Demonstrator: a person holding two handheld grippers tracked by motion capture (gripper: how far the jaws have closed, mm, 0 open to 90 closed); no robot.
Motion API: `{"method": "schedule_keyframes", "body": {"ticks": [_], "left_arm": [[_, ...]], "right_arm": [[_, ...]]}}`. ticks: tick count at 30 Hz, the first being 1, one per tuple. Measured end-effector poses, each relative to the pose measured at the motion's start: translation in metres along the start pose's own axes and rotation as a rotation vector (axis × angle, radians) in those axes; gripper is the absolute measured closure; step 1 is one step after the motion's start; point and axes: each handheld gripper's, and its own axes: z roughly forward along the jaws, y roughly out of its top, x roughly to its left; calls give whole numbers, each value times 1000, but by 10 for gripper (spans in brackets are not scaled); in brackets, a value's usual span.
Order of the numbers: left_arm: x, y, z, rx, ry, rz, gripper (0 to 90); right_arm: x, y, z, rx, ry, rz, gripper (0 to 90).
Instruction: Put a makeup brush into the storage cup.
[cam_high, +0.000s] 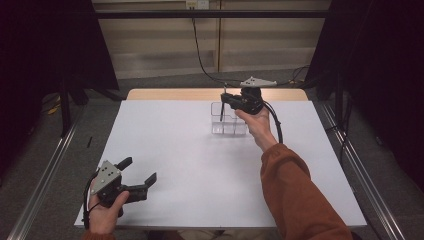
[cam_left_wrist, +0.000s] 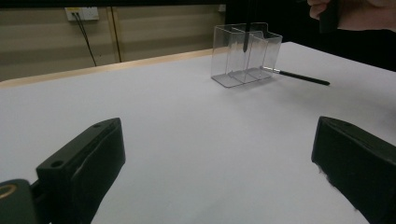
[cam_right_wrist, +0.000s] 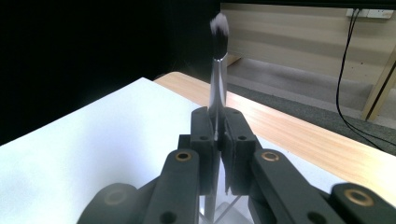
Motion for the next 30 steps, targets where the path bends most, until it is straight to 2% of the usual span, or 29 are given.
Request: {"method": "schedule_keyframes", "body": {"ticks": [17, 24, 30], "left_arm": [[1, 0, -1, -3, 1, -9, 28], [0, 0, 0, -7, 1, -9, 28], [0, 0, 0, -4, 0, -6, 28]], "right_arm": [[-1, -11, 4, 18, 10, 14, 831], [-4, -14, 2, 17, 12, 31, 783], [-6, -21, 1, 11, 7, 39, 662]]}}
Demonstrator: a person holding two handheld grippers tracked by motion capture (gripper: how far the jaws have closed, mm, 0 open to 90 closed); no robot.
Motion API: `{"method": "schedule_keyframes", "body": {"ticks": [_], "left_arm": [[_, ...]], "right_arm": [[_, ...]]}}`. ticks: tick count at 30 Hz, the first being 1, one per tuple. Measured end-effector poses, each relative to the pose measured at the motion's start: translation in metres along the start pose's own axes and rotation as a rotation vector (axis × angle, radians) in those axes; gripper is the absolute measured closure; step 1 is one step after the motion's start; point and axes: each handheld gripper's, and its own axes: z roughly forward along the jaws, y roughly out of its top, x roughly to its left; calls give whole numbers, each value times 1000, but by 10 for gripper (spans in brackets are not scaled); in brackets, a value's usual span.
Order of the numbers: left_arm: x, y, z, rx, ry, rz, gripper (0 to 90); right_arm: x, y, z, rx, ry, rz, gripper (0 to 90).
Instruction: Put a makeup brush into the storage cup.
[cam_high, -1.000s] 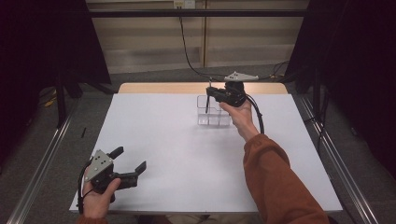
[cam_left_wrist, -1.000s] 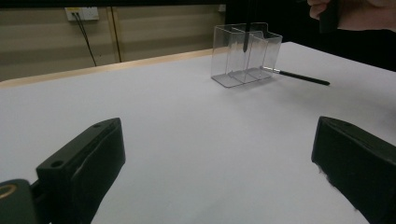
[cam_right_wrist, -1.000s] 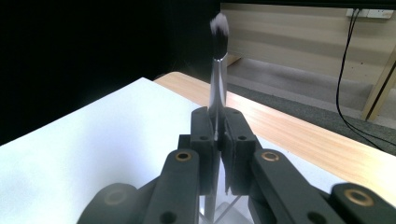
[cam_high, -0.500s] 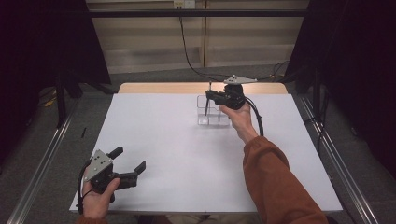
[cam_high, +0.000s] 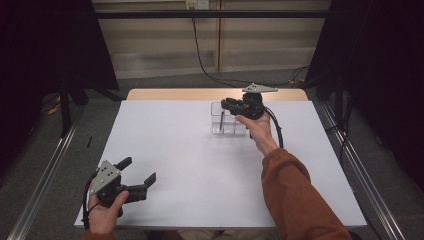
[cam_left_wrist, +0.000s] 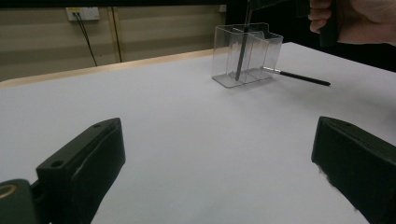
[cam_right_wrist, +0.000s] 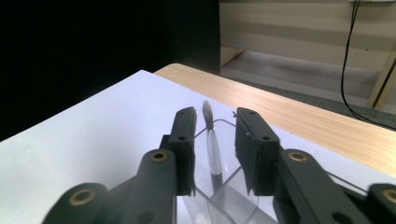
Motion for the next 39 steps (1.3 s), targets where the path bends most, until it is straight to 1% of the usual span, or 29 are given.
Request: {"method": "schedule_keyframes", "body": {"ticks": [4, 8, 11, 12, 13, 14, 16, 17, 18, 20, 22, 26, 27, 31, 33, 37, 39], "left_arm": [[0, 0, 0, 4, 3, 1, 28], [0, 0, 0, 4, 2, 1, 28], [0, 0, 0, 1, 2, 0, 28], [0, 0, 0, 3, 3, 0, 28], [0, 0, 0, 3, 2, 0, 28], [0, 0, 0, 3, 2, 1, 28], [0, 0, 0, 4, 2, 2, 28], [0, 0, 0, 4, 1, 1, 28], [0, 0, 0, 3, 1, 1, 28], [1, 0, 0, 4, 2, -1, 28], [0, 0, 0, 4, 2, 1, 28], [0, 0, 1, 4, 2, -4, 28], [0, 0, 1, 6, 1, -4, 28], [1, 0, 1, 10, -1, -2, 28], [1, -1, 2, 12, 1, -7, 28], [2, 0, 1, 6, 9, -11, 28], [2, 0, 1, 7, 8, -11, 27]], "right_arm": [[1, -1, -1, -3, 11, -6, 554], [4, -1, -3, -24, 10, -18, 410], [5, -3, -4, -25, 17, -28, 320], [5, -4, -5, -23, 7, -27, 252], [6, -5, -5, -27, -7, -29, 215], [5, -6, -6, -32, -11, -31, 200], [5, -7, -8, -33, -20, -32, 129], [5, -7, -9, -31, -28, -31, 108], [4, -7, -10, -32, -31, -31, 106], [4, -7, -13, -39, -33, -26, 67], [4, -6, -15, -43, -37, -20, 52], [5, -8, -22, -52, -33, -29, 17], [5, -9, -23, -50, -29, -35, 14], [2, -13, -30, -44, -38, -35, 7], [1, -15, -35, -55, -40, -27, 6], [0, -19, -45, -60, -39, -33, 6], [0, -21, -50, -65, -30, -33, 5]]}}
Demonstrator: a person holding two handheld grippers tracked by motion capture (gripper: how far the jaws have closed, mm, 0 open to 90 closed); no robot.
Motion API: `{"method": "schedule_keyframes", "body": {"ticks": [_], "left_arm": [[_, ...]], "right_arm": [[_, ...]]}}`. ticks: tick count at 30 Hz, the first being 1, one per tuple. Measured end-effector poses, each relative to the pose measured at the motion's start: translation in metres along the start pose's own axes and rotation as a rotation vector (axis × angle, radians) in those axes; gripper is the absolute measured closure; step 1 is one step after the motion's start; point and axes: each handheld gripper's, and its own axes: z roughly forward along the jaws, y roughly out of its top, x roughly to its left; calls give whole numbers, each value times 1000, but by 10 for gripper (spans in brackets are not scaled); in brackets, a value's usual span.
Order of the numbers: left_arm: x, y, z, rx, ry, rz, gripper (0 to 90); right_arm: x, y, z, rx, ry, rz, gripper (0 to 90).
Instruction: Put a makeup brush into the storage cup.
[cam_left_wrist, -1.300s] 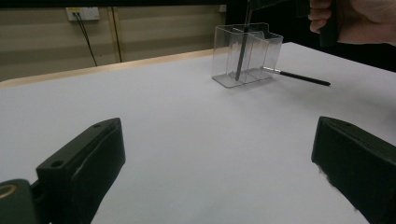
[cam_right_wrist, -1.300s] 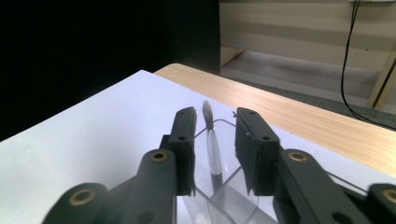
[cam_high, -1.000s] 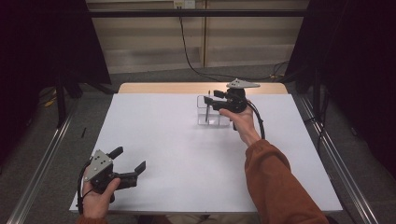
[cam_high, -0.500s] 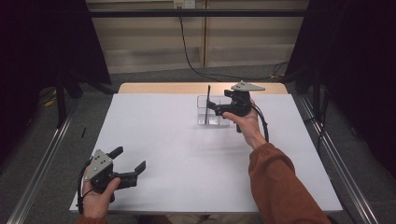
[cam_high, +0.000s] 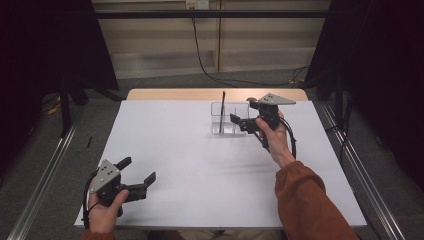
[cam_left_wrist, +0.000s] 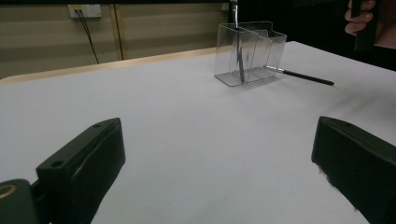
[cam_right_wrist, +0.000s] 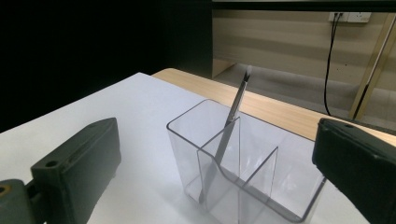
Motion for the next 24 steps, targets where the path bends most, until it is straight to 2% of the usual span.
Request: {"method": "schedule_keyframes", "body": {"ticks": [12, 14, 24], "left_arm": [[0, 0, 0, 2, -1, 9, 27], [0, 0, 1, -1, -4, 7, 28], [0, 1, 0, -6, -5, 7, 27]], "right_arm": [[-5, -9, -32, -12, -9, 6, 5], [-6, -10, -36, 3, -20, 6, 12], [-6, -21, -65, -19, -49, -6, 17]]}}
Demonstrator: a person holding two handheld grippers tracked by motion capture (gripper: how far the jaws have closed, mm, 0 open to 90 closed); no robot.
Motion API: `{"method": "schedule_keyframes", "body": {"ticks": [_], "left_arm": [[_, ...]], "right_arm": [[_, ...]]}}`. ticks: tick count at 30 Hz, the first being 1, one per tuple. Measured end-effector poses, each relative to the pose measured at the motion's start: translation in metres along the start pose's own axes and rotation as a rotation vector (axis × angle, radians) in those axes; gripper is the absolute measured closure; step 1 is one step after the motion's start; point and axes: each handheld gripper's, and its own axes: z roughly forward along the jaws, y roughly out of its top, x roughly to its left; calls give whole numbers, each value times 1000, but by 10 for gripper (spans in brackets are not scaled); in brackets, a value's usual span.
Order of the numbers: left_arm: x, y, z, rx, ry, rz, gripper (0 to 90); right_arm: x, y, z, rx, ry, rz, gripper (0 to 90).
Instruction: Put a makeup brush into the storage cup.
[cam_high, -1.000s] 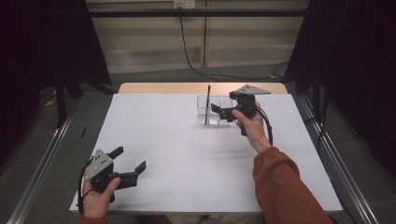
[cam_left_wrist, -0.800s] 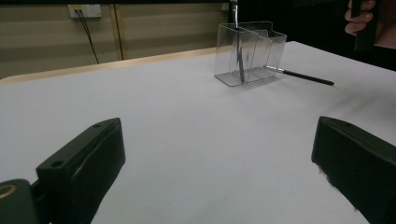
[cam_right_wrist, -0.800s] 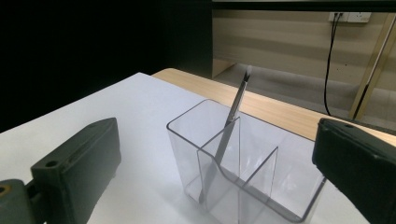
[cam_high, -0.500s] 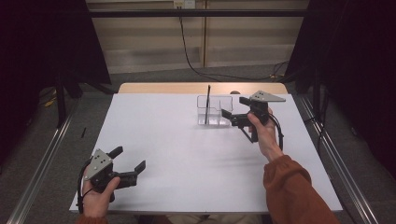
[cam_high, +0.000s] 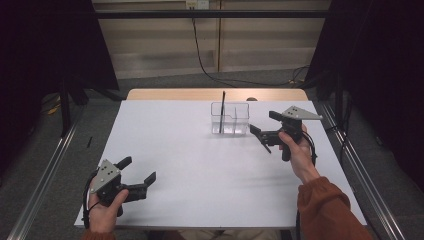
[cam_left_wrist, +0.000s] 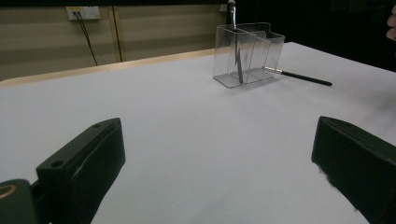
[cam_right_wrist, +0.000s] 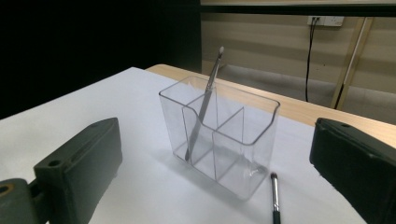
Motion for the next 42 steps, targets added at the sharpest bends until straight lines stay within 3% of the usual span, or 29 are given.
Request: {"method": "schedule_keyframes", "body": {"ticks": [14, 19, 25, 42], "left_arm": [[2, 1, 0, -6, -12, -1, 26], [1, 1, 1, -3, -9, 0, 23], [1, 1, 0, -5, -5, 0, 23], [2, -2, -6, -10, 6, -3, 24]], "right_arm": [[6, -11, -42, 1, -22, -9, 31], [7, -21, -57, 1, 13, 6, 12], [11, -29, -72, -9, -31, 7, 31], [20, -57, -110, -52, -98, 32, 34]]}}
